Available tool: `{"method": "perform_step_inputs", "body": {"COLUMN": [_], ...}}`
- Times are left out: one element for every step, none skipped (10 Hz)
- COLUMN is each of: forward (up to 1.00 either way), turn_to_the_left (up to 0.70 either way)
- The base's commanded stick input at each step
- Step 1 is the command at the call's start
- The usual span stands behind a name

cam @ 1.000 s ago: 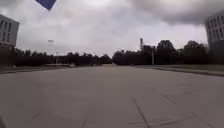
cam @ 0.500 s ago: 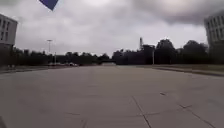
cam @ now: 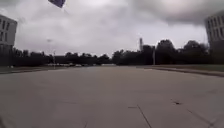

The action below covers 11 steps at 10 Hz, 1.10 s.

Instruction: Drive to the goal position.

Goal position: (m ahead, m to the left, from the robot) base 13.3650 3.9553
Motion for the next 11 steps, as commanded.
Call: {"method": "perform_step_inputs", "body": {"forward": [1.0,1.0,1.0,1.0,1.0,1.0,1.0,1.0,1.0,1.0,1.0], "turn_to_the_left": [-0.05,-0.05,-0.05,-0.05,-0.05,-0.05,-0.05,-0.05,-0.05,-0.05,-0.05]}}
